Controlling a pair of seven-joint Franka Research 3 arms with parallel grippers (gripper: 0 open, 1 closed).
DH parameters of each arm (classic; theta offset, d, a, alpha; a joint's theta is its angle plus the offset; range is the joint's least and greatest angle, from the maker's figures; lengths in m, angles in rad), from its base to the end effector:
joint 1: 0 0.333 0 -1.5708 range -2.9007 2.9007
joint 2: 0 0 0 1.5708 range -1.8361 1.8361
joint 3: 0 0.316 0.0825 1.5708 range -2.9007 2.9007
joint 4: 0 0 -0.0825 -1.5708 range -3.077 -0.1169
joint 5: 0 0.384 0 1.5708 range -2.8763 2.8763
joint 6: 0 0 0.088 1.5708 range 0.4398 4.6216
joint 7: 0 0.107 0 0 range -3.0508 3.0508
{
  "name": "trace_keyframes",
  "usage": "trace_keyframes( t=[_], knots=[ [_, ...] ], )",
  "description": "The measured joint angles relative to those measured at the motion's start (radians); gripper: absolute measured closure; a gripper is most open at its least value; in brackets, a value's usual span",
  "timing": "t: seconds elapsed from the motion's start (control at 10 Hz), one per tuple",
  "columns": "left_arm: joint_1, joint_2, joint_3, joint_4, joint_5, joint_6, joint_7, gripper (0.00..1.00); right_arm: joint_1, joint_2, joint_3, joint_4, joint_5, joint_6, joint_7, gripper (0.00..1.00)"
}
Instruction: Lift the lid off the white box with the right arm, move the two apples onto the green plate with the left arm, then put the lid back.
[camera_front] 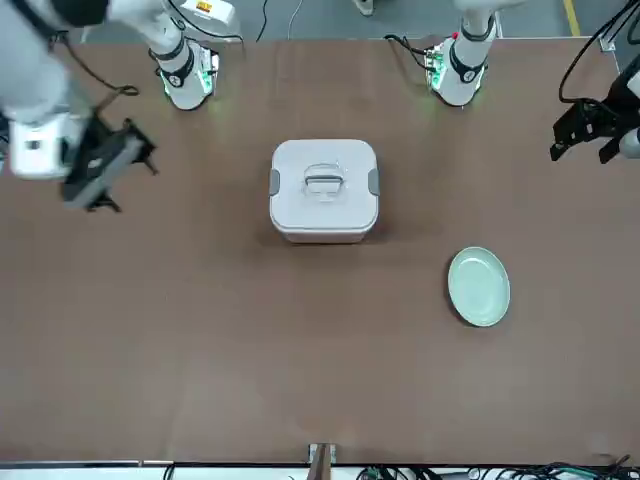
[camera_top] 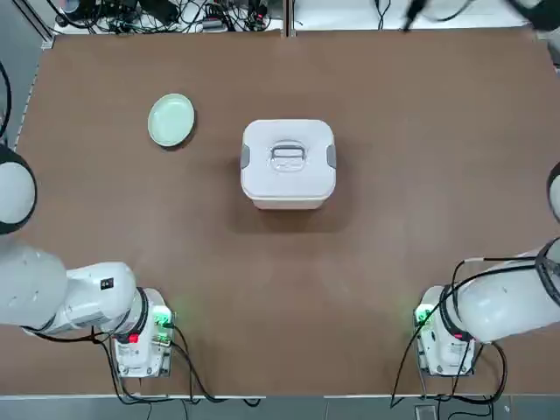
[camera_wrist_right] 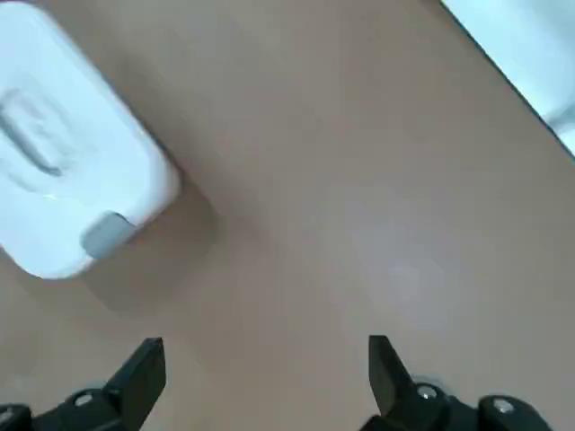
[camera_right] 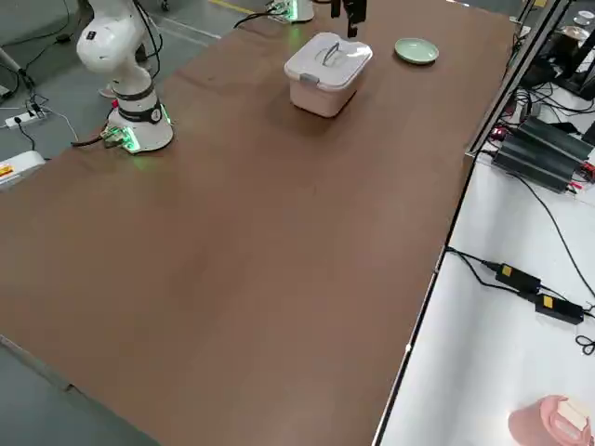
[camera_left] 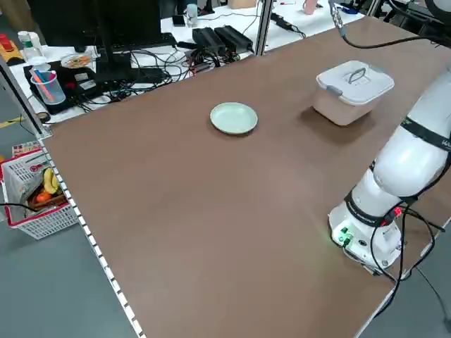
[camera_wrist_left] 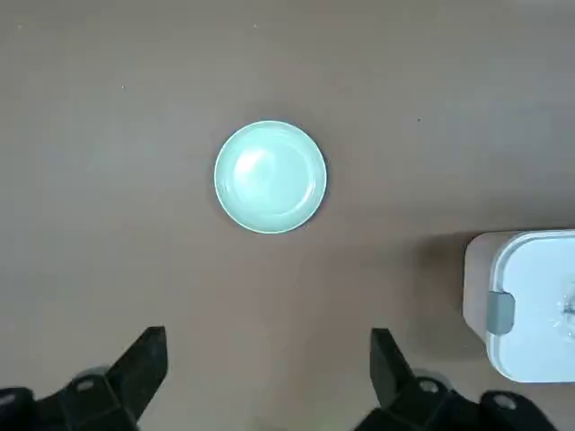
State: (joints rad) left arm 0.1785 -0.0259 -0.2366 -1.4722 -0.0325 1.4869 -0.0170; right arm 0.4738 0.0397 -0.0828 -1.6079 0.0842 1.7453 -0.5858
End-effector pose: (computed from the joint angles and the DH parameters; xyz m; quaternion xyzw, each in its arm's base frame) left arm 0.5363 -0.0370 0.6769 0.9995 -0.0222 0.0194 0.0139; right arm 0.5350 0.2297 0.6007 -0.8837 -0.4637 -0.0525 0.0352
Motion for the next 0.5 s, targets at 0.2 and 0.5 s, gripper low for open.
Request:
trace_keyframes(
  t=[0.2, 0.5],
  knots=[
    [0.002, 0.0, 0.001, 0.001, -0.002, 0.0, 0.0, 0.0, 0.178, 0.106, 0.004, -0.012, 0.014, 0.142, -0.093, 0.0],
    [0.001, 0.0, 0.001, 0.023, -0.004, 0.001, 0.001, 0.0, 0.341, 0.273, 0.002, -0.014, 0.019, 0.31, -0.175, 0.0]
  ],
)
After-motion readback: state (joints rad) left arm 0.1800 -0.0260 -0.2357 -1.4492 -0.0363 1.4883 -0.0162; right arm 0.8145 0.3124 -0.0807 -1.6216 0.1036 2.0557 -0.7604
